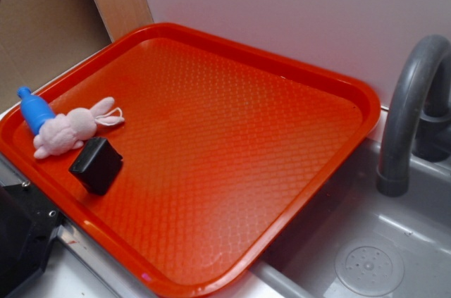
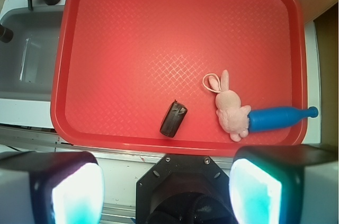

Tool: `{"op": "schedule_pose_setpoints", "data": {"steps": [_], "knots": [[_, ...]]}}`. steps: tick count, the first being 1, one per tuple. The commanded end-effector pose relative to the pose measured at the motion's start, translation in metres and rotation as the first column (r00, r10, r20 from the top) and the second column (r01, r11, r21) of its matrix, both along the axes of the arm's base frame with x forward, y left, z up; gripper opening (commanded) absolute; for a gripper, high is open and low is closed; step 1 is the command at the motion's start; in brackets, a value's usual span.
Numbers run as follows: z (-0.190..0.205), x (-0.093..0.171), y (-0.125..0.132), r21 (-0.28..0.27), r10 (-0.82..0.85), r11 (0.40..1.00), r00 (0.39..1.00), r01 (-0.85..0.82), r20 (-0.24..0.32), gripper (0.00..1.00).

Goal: Grab the black box.

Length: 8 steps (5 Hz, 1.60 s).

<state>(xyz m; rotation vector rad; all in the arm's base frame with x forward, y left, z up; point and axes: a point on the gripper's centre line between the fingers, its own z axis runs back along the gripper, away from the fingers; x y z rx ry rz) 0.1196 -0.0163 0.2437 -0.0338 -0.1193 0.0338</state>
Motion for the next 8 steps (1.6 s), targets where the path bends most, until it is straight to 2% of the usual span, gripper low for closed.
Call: {"op": "schedule_pose_setpoints", "data": {"steps": [1, 3, 4, 5, 6, 7, 8], "knots": [[0.0, 0.0, 0.0, 0.0, 0.0, 1.0, 1.0, 0.0, 0.0, 1.0], [-0.031, -0.012, 0.001, -0.061, 0.128, 0.989, 0.983, -0.137, -0.132, 1.0], [-0.046, -0.025, 0.001, -0.077, 0.219, 0.97, 0.967, -0.23, -0.131, 1.0], [-0.063, -0.033, 0.001, -0.124, 0.341, 0.929, 0.936, -0.349, -0.084, 1.0], [-0.077, -0.021, -0.006, -0.091, 0.367, 0.923, 0.927, -0.373, -0.079, 1.0], [-0.094, 0.007, -0.003, -0.065, 0.394, 0.913, 0.911, -0.404, -0.123, 1.0], [-0.106, 0.021, -0.007, -0.033, 0.394, 0.916, 0.911, -0.401, -0.121, 1.0]]}}
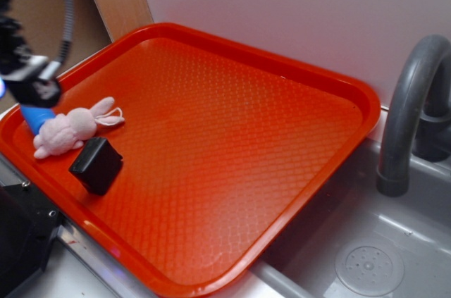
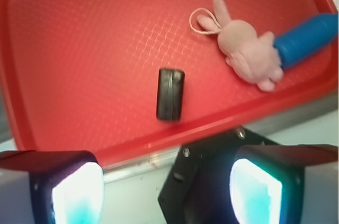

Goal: Grab the black box.

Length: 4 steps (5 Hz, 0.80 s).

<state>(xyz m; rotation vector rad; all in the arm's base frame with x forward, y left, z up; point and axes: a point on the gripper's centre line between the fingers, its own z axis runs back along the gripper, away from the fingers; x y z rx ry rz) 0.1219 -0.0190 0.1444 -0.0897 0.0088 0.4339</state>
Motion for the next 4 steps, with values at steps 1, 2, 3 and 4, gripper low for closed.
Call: {"op": "schedule_pose_setpoints", "data": {"steps": [1, 2, 3, 4], "knots": [[-0.019, 0.018, -0.006, 0.022, 0.011, 1.0, 1.0, -0.011, 0.01, 1.0], [-0.035, 0.015, -0.005, 0.016, 0.053, 0.998, 0.999, -0.053, -0.008, 1.0], [-0.057, 0.013, 0.001, -0.029, 0.009, 1.0, 1.0, -0.009, 0.022, 1.0], [-0.072, 0.019, 0.005, -0.042, 0.006, 0.999, 0.999, -0.005, 0.04, 1.0]]}}
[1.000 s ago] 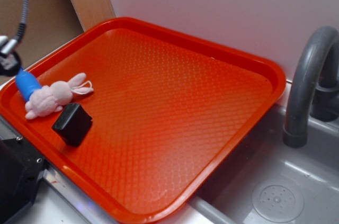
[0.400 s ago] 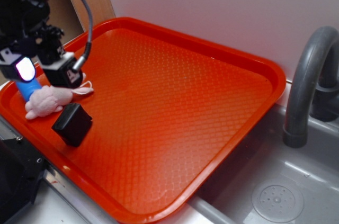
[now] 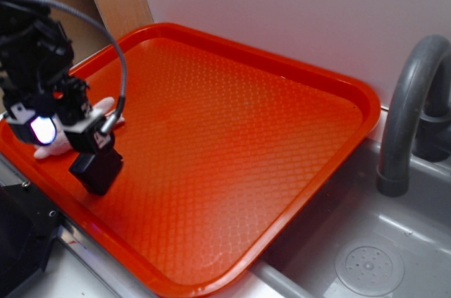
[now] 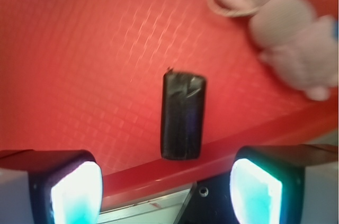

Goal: Grab the black box.

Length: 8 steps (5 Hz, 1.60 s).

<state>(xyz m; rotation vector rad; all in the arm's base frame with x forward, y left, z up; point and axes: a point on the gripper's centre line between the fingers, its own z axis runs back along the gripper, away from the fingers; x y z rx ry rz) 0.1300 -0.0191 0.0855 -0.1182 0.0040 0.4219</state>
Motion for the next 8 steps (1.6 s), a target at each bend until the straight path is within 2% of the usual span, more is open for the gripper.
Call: {"op": "schedule_pose_setpoints", "data": {"steps": [1, 2, 3, 4, 6, 7, 8], "knots": [[-0.024, 0.024, 0.009, -0.018, 0.017, 1.0, 0.999, -0.017, 0.032, 1.0], [-0.041, 0.042, 0.012, -0.003, 0.028, 1.0, 0.999, -0.028, 0.015, 1.0], [-0.057, 0.056, 0.012, 0.013, 0.032, 0.999, 0.999, -0.032, -0.024, 1.0], [-0.05, 0.063, 0.012, 0.012, 0.015, 1.0, 0.998, -0.014, -0.056, 0.0], [-0.018, 0.067, 0.01, 0.006, -0.023, 1.0, 1.0, 0.023, -0.02, 0.0], [-0.003, 0.063, 0.011, -0.003, -0.033, 0.999, 0.999, 0.033, 0.024, 1.0], [-0.001, 0.05, 0.011, -0.004, -0.039, 0.999, 0.999, 0.039, 0.031, 1.0]]}}
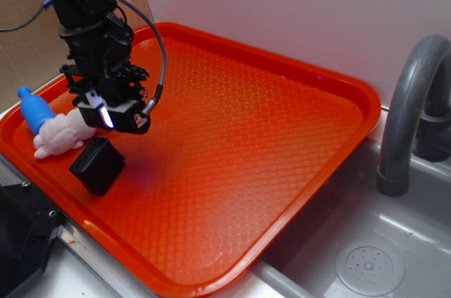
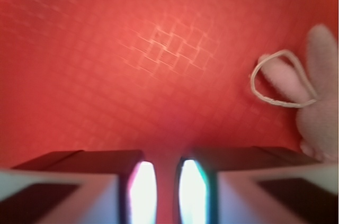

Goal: Grab the black box.

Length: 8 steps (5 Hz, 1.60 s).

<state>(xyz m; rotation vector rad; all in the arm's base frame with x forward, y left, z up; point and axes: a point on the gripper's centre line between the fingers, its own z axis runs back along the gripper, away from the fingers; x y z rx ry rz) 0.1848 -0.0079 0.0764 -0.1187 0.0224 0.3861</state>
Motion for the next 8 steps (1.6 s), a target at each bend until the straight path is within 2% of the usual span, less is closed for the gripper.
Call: {"op": "schedule_pose_setpoints", "data": {"steps": [1, 3, 5, 7, 8], "knots": [[0.005, -0.021, 0.001, 0.001, 0.024, 1.0, 0.998, -0.024, 0.06, 1.0], [-0.011, -0.029, 0.014, 0.007, 0.015, 1.0, 0.999, -0.016, 0.047, 1.0], [-0.03, -0.016, 0.007, 0.011, -0.034, 0.999, 0.999, 0.034, 0.015, 1.0], [-0.027, -0.026, -0.001, -0.016, -0.083, 0.996, 0.996, 0.083, 0.014, 1.0], [-0.032, -0.028, -0.004, -0.012, -0.09, 0.996, 0.996, 0.09, 0.008, 1.0]]}}
